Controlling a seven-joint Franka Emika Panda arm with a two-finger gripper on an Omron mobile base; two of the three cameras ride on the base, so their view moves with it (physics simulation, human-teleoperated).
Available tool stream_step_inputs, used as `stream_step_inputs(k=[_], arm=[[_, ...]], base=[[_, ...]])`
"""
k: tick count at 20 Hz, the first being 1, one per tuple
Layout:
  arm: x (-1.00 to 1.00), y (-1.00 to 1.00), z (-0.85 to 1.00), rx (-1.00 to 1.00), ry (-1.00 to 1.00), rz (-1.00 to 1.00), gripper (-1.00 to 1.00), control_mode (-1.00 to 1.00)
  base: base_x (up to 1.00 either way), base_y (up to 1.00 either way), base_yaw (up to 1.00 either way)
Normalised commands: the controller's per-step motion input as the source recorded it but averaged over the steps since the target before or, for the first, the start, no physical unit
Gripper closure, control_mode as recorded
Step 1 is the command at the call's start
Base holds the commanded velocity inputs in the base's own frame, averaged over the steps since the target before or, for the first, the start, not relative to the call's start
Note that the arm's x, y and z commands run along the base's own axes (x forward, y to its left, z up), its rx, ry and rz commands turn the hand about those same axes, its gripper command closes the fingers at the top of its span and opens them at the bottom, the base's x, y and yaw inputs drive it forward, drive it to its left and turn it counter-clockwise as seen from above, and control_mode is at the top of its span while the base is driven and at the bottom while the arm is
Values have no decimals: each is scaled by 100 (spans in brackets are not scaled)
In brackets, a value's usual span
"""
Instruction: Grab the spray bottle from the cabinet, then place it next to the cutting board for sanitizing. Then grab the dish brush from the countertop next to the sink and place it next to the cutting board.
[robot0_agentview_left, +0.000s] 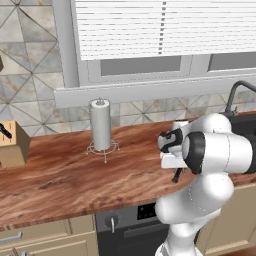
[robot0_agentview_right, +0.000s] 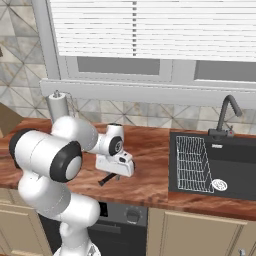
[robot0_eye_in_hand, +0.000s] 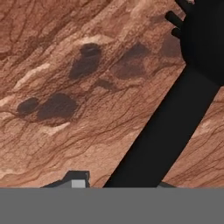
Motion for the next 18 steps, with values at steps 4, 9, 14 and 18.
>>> stream_step_inputs(k=[4, 9, 14, 18], arm=[[-40, 0, 43, 1, -8, 0, 100, -100], [-60, 0, 70, 2, -24, 0, 100, -100], [-61, 0, 98, 1, -41, 0, 100, -100], [-55, 0, 100, 0, -38, 0, 100, -100]], base=[[0, 0, 0], [0, 0, 0], [0, 0, 0], [0, 0, 0]])
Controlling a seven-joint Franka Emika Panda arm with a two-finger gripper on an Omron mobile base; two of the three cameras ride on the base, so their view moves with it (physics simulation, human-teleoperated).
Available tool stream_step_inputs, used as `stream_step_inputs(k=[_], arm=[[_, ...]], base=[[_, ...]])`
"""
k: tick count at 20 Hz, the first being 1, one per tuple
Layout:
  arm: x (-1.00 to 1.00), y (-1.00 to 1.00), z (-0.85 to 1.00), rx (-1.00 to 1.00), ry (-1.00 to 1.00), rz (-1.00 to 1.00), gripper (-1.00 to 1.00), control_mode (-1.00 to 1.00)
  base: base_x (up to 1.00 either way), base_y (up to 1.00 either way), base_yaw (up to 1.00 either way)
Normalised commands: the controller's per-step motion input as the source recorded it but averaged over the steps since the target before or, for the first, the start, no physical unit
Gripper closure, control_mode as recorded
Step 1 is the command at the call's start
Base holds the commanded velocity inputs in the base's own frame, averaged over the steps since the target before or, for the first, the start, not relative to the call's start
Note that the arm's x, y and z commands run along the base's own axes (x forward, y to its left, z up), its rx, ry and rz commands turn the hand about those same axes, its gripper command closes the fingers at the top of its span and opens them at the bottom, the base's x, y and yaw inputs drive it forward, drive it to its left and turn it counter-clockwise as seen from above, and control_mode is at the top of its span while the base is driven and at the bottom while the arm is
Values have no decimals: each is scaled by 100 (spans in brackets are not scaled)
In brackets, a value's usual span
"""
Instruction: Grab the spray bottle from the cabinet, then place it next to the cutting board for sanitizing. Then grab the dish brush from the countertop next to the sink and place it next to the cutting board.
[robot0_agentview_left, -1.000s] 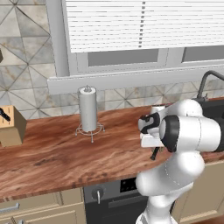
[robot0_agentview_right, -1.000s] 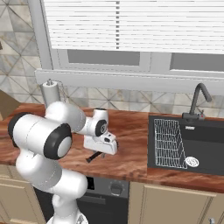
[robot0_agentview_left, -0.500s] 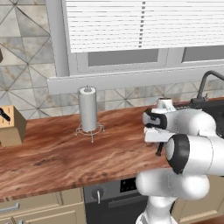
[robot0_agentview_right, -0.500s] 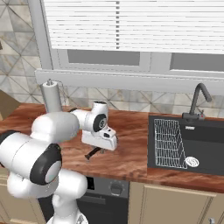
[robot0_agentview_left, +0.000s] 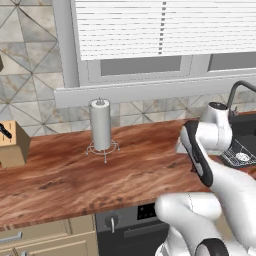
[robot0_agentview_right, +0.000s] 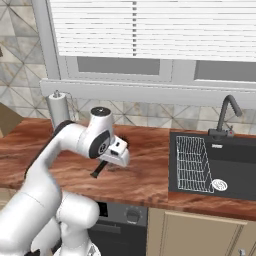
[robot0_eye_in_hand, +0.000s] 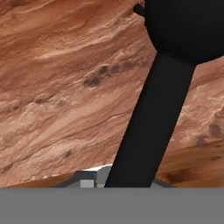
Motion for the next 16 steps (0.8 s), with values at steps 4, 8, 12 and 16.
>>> stream_step_inputs(k=[4, 8, 12, 16], arm=[[-59, 13, 100, 0, -33, 0, 100, -100], [-49, 20, 100, 0, -33, 0, 100, -100], [-44, 13, 93, 0, -34, 0, 100, -100], [-36, 0, 77, 0, -33, 0, 100, -100]], base=[[0, 0, 0], [0, 0, 0], [0, 0, 0], [0, 0, 0]])
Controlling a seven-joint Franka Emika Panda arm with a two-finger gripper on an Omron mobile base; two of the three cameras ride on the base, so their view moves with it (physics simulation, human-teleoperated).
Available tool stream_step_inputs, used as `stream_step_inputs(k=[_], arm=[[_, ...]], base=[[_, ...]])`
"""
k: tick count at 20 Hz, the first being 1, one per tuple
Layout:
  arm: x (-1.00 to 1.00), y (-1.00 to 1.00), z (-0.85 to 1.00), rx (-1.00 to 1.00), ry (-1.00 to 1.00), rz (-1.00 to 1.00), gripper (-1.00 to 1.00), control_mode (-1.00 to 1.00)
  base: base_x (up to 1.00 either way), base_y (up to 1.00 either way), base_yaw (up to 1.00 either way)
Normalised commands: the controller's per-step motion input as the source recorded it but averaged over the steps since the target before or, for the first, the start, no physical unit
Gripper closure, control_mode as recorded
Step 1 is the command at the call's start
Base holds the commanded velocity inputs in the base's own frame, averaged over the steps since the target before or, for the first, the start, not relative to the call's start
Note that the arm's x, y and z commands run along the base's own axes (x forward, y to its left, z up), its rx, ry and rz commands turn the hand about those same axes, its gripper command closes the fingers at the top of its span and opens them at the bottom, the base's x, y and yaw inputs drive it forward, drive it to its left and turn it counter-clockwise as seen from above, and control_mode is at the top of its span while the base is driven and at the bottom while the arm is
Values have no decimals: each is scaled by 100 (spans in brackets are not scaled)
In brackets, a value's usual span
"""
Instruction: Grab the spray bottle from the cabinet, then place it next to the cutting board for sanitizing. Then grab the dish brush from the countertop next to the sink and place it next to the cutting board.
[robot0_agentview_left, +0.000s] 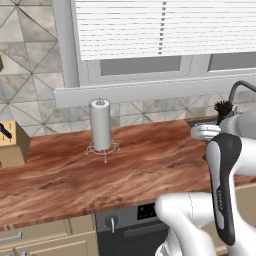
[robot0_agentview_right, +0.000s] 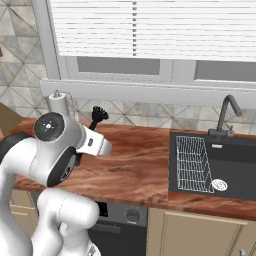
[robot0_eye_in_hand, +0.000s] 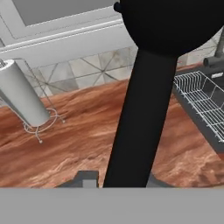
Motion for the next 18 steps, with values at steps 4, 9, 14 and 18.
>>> stream_step_inputs(k=[4, 9, 14, 18], arm=[[-36, 0, 66, 0, -27, 0, 100, -100], [-71, 3, 77, 0, -33, 0, 100, -100], [-17, 1, 12, 0, -6, 0, 100, 100], [0, 0, 0, 0, 0, 0, 100, 100]], base=[[0, 0, 0], [0, 0, 0], [-79, 0, 0], [-100, -20, -4]])
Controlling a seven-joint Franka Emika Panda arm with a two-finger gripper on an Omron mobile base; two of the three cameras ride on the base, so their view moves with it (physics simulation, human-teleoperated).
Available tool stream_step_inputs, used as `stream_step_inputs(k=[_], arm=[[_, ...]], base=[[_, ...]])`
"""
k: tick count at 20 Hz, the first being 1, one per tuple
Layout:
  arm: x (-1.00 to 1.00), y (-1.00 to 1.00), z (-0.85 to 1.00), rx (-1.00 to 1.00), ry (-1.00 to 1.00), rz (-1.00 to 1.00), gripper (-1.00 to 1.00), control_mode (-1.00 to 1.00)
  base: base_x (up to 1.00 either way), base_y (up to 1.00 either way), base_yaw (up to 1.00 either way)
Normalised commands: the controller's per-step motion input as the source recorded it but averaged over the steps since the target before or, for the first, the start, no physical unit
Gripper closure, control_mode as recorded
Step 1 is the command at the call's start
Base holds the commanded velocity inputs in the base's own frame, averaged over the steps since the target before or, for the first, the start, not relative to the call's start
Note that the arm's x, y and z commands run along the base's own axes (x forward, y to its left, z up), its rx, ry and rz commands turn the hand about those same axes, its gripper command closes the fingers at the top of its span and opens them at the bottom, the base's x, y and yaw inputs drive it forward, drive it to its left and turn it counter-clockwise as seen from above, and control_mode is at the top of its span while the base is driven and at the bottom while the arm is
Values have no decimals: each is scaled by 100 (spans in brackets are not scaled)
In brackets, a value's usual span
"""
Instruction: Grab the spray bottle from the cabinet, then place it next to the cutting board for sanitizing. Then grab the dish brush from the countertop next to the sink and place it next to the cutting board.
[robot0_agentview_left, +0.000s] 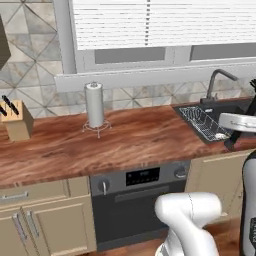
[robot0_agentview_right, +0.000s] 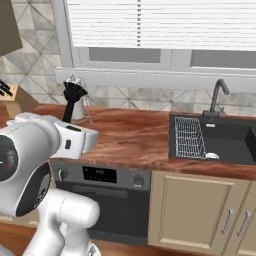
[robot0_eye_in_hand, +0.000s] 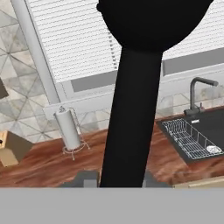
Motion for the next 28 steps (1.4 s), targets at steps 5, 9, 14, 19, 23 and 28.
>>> stream_step_inputs(k=[5, 9, 14, 19, 23, 28], arm=[[0, 0, 0, 0, 0, 0, 100, 100], [0, 0, 0, 0, 0, 0, 100, 100], [0, 0, 0, 0, 0, 0, 100, 100], [0, 0, 0, 0, 0, 0, 100, 100], [0, 0, 0, 0, 0, 0, 100, 100], [0, 0, 0, 0, 0, 0, 100, 100]], base=[[-29, -51, -36], [0, -44, -80], [0, -2, -99], [0, 0, -100], [0, -20, -96], [21, -34, -82]])
